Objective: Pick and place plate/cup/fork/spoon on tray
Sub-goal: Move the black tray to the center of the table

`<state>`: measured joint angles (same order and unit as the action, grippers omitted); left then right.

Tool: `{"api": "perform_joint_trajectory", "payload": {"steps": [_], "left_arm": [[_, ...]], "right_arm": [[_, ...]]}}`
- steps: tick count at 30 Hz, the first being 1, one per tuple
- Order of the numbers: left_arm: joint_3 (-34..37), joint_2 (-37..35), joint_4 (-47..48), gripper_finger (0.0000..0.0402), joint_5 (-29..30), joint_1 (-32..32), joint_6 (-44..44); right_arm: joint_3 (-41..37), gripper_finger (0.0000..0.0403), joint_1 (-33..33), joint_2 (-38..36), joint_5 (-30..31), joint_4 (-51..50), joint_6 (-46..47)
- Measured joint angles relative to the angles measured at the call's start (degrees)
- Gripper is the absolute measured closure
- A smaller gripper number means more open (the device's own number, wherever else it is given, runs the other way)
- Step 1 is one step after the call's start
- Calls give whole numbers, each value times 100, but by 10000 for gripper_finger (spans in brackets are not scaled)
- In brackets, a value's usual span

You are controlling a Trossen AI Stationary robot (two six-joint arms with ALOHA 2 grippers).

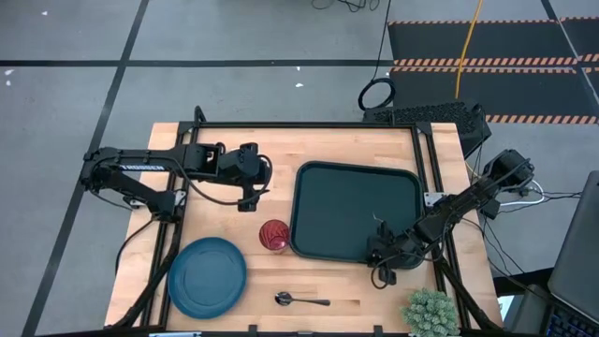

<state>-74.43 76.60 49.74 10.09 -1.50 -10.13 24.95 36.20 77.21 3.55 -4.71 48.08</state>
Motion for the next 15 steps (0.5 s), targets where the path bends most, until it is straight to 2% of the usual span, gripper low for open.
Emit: {"api": "perform_joint_trajectory", "payload": {"steps": [15], "left_arm": [[0, 0, -2, 133, -2, 0, 17]], "right_arm": [[328, 326, -596, 7, -135, -46, -1423]]}}
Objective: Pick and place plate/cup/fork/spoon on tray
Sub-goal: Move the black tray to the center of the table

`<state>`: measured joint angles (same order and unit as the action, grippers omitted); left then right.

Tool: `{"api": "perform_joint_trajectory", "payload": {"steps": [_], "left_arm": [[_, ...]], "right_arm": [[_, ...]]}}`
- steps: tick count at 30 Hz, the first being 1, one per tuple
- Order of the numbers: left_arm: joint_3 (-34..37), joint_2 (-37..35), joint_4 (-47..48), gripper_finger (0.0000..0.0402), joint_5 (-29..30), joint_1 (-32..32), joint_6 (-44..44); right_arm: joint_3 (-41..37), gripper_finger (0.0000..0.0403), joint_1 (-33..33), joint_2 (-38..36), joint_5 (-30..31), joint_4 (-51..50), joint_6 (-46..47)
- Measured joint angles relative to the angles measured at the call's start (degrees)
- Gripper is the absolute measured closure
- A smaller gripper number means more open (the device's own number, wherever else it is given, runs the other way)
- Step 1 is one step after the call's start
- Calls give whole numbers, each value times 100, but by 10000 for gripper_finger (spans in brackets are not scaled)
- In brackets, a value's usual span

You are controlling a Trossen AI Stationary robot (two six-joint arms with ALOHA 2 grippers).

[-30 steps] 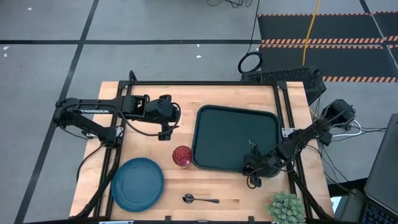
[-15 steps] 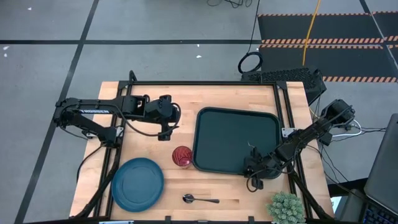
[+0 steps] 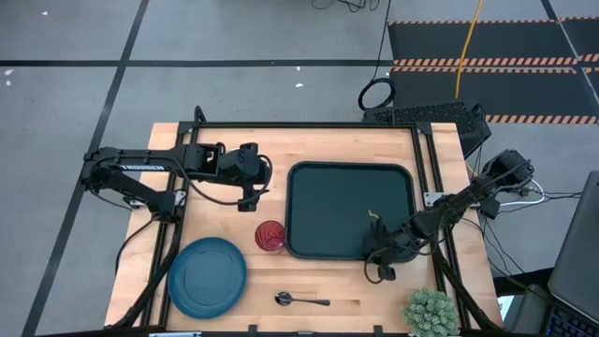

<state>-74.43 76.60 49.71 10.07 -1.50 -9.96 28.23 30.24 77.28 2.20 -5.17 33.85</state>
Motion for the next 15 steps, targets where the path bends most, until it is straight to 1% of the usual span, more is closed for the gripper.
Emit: {"api": "perform_joint_trajectory", "payload": {"steps": [15], "left_arm": [[0, 0, 121, 133, -3, 2, 70]], "right_arm": [[2, 326, -402, 0, 48, 70, -467]]}}
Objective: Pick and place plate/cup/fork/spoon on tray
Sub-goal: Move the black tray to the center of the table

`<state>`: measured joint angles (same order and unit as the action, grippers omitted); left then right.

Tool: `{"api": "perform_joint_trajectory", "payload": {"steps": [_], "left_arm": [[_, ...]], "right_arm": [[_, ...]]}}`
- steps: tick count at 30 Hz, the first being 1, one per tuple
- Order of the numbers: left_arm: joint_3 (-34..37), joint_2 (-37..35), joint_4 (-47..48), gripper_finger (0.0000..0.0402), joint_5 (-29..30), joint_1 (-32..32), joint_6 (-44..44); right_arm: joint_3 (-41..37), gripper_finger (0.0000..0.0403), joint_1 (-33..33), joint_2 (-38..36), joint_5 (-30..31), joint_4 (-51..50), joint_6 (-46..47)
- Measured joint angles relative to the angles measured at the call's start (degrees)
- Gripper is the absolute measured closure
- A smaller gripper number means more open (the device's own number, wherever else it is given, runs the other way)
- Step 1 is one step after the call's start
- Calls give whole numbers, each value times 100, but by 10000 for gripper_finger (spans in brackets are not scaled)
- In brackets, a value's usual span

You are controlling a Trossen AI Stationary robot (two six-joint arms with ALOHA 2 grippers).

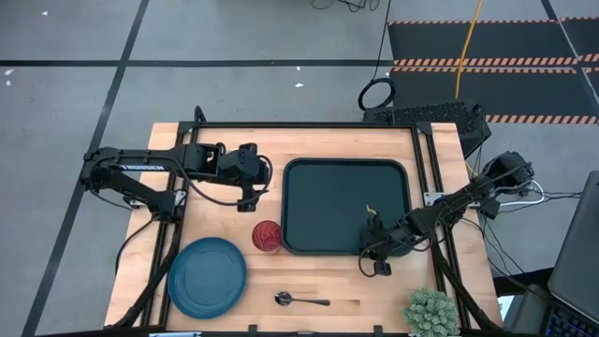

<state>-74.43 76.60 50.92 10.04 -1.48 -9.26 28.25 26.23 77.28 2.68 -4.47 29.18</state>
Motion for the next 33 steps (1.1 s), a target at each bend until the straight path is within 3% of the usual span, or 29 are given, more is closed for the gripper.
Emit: {"api": "perform_joint_trajectory", "payload": {"steps": [20, 33], "left_arm": [[0, 0, 137, 133, -2, 0, 77], [0, 0, 189, 133, 0, 0, 73]], "right_arm": [[20, 332, -372, 427, -72, 769, -629], [553, 333, -368, 892, -278, 754, -852]]}}
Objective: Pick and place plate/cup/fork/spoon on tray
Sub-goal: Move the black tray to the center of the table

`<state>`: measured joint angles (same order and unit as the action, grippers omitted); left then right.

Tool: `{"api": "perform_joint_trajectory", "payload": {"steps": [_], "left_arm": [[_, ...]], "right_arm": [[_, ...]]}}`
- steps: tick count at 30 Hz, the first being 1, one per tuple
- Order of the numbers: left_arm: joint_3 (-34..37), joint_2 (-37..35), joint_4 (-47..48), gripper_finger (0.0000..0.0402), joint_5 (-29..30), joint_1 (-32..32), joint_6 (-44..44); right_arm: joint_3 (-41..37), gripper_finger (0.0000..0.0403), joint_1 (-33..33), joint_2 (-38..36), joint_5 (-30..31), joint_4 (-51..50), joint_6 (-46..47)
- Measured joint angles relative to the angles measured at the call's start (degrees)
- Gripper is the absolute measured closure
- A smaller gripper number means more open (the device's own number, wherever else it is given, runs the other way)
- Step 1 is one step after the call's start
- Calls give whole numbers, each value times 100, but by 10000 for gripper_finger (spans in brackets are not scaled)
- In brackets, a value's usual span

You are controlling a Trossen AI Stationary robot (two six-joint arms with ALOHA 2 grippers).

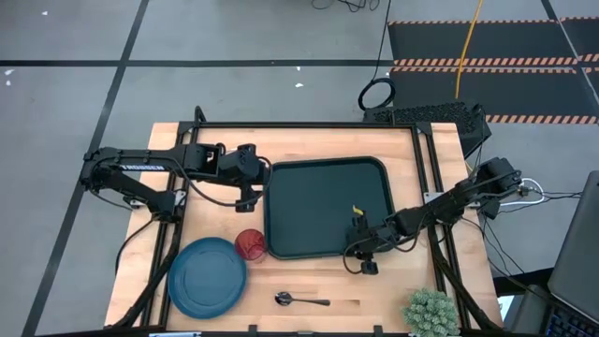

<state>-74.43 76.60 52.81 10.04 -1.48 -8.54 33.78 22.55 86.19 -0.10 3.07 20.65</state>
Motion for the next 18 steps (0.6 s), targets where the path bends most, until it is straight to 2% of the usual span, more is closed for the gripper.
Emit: {"api": "perform_joint_trajectory", "payload": {"steps": [18], "left_arm": [[0, 0, 58, 133, 0, 2, 74]], "right_arm": [[14, 332, -38, -93, 171, 60, 216]]}}
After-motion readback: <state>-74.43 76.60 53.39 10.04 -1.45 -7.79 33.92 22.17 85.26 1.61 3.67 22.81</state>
